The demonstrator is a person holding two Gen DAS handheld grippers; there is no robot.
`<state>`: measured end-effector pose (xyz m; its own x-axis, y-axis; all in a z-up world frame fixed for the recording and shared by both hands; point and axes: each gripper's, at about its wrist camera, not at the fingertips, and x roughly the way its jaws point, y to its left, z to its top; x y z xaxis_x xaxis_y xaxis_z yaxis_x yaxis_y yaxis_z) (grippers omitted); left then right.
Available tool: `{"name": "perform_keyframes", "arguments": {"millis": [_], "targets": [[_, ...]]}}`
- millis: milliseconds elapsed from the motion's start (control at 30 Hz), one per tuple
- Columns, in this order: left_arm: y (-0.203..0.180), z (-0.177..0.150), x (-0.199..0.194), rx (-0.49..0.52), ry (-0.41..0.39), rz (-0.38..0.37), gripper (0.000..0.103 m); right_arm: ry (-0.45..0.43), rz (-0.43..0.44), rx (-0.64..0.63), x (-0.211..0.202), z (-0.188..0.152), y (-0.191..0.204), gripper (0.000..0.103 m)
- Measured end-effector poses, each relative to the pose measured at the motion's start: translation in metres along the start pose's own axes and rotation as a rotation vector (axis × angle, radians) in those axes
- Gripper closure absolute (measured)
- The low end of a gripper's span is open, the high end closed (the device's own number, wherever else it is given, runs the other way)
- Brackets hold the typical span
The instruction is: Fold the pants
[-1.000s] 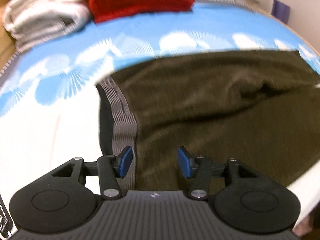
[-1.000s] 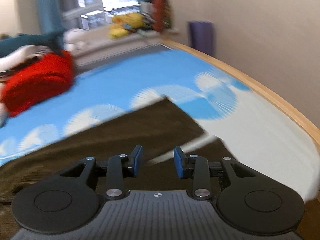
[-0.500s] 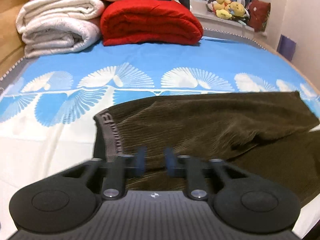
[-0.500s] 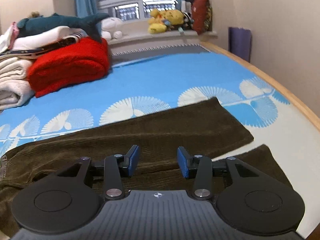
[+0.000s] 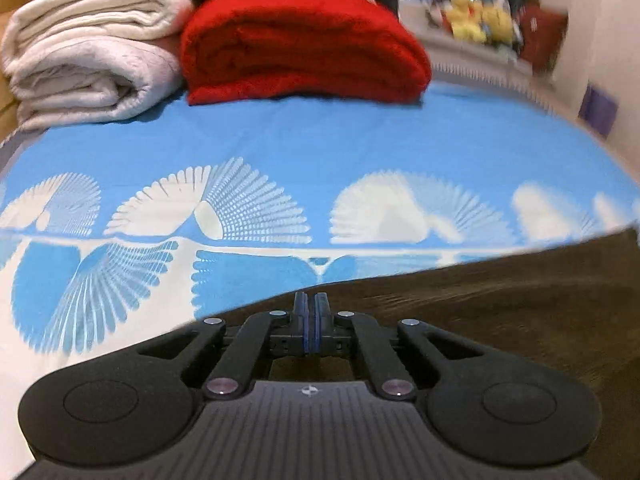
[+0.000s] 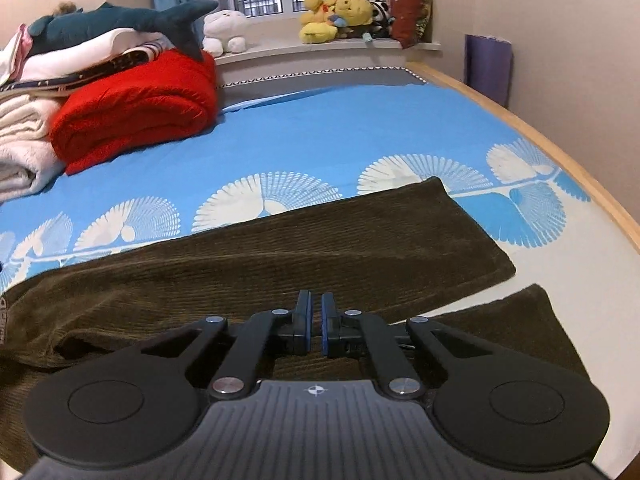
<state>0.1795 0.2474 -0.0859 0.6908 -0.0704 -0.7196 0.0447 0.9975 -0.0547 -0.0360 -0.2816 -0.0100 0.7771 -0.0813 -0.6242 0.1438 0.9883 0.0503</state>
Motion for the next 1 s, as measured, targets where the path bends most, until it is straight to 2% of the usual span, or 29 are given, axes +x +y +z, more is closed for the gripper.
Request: {"name": "perform_keyframes", "arguments": {"millis": [33, 100, 167, 200, 233, 300, 367, 400, 433, 467, 500, 600, 667, 800, 900, 1000], "targets": [[0.002, 0.001, 0.016, 0.031, 0.019, 0.006, 0.096, 0.004, 0.001, 0.001, 0.002, 0.001, -0.002, 0.098], [0.010, 0.001, 0.040, 0.065, 0.041, 0.008, 0.081, 0.015, 0.008, 0.003, 0.006, 0.003, -0.004, 0.098], [0.020, 0.001, 0.059, 0.079, 0.046, -0.003, 0.044, 0.023, 0.006, 0.000, 0.011, 0.005, -0.006, 0.098], [0.024, 0.003, 0.067, 0.084, 0.054, -0.005, 0.038, 0.024, 0.003, -0.003, 0.013, 0.006, -0.007, 0.098], [0.027, 0.003, 0.075, 0.091, 0.073, -0.014, 0.033, 0.025, -0.003, -0.004, 0.015, 0.006, -0.008, 0.098], [0.031, 0.004, 0.094, 0.127, 0.152, -0.064, 0.034, 0.033, -0.015, -0.005, 0.019, 0.008, -0.013, 0.098], [0.029, 0.002, 0.102, 0.181, 0.166, -0.090, 0.033, 0.039, -0.023, 0.004, 0.022, 0.008, -0.017, 0.098], [0.030, 0.002, 0.103, 0.190, 0.171, -0.115, 0.038, 0.042, -0.028, 0.007, 0.024, 0.008, -0.018, 0.098], [0.031, 0.003, 0.105, 0.190, 0.181, -0.150, 0.060, 0.045, -0.032, 0.007, 0.025, 0.008, -0.019, 0.098], [0.030, 0.004, 0.104, 0.198, 0.183, -0.192, 0.088, 0.047, -0.033, 0.005, 0.026, 0.008, -0.020, 0.098], [0.027, 0.005, 0.101, 0.229, 0.178, -0.186, 0.096, 0.049, -0.034, 0.003, 0.027, 0.008, -0.020, 0.098], [0.013, 0.002, 0.080, 0.327, 0.150, -0.160, 0.100, 0.052, -0.037, 0.003, 0.027, 0.009, -0.019, 0.098], [0.008, 0.001, 0.057, 0.342, 0.114, -0.158, 0.100, 0.048, -0.034, 0.012, 0.026, 0.009, -0.019, 0.098], [-0.007, -0.016, -0.023, 0.386, 0.015, -0.176, 0.100, 0.039, -0.041, 0.023, 0.020, 0.009, -0.020, 0.098], [-0.027, -0.049, -0.089, 0.423, 0.015, -0.178, 0.101, 0.032, -0.048, 0.056, 0.013, 0.007, -0.025, 0.098], [-0.049, -0.100, -0.148, 0.462, 0.058, -0.181, 0.101, 0.029, -0.051, 0.095, 0.003, 0.001, -0.031, 0.098]]}}
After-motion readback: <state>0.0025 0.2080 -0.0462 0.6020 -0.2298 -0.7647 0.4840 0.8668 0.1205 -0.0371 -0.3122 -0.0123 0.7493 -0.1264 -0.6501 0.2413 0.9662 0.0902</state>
